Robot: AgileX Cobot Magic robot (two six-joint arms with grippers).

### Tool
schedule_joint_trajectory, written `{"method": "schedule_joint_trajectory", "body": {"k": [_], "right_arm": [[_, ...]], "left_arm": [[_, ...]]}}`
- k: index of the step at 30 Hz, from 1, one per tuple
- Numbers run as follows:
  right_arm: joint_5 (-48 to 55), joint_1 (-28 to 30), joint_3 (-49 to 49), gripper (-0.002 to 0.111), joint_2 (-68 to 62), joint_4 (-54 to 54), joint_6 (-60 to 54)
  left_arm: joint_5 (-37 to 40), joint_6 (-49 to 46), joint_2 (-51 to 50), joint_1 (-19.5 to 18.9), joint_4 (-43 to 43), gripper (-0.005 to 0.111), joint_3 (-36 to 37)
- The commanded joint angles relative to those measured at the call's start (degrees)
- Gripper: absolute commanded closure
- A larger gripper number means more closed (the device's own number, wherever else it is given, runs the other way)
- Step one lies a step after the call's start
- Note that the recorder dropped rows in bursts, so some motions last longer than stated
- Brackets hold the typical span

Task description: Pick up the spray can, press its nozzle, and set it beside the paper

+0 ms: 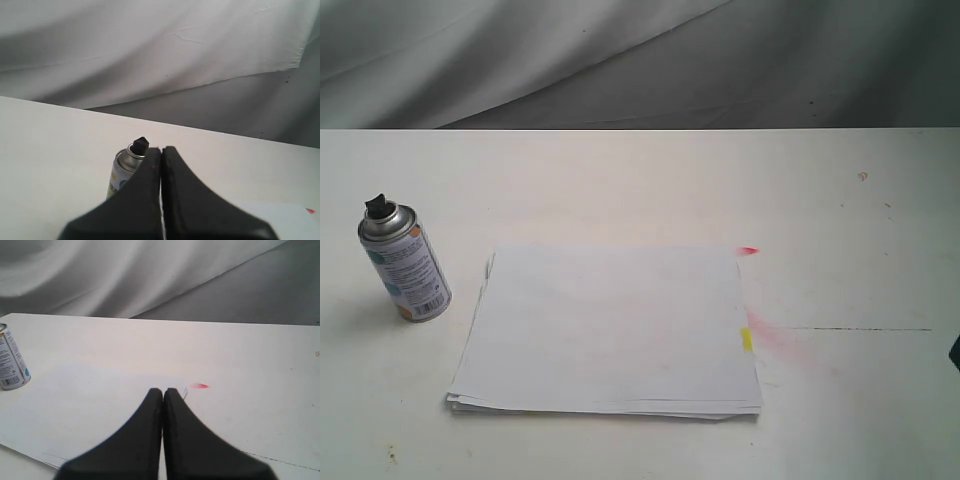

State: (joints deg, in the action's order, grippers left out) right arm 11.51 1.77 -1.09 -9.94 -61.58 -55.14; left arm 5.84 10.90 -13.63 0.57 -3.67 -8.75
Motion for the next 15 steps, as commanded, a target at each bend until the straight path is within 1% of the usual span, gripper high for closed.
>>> {"method": "schedule_joint_trajectory", "body": {"k": [1, 3, 5, 7, 11, 15], "right_arm": [[-0.7, 0.3, 0.3, 0.108, 0.1, 5.3, -0.1], [-1.0, 0.3, 0.3, 0.108, 0.1, 6.8, -0.1], [-1.3, 0.3, 0.3, 0.108, 0.1, 8.1, -0.1], [-2.0, 0.3, 0.3, 0.108, 0.1, 10.0, -0.1], [-2.6, 0.3, 0.3, 0.108, 0.1, 12.4, -0.1], [-2.6, 0.3, 0.3, 0.108, 0.1, 12.8, -0.1]], "left_arm": [[-9.9, 0.7, 0.2, 0.0, 0.0, 0.106, 6.1], [-12.5, 0.7, 0.2, 0.0, 0.0, 0.106, 8.2], [-15.1, 0.7, 0.2, 0.0, 0.0, 0.106, 8.7], [-14.3, 0.5, 0.2, 0.0, 1.7, 0.106, 8.7], [-15.0, 0.8, 0.2, 0.0, 9.4, 0.106, 8.7], [-15.0, 1.1, 0.2, 0.0, 9.9, 0.106, 8.7]]}}
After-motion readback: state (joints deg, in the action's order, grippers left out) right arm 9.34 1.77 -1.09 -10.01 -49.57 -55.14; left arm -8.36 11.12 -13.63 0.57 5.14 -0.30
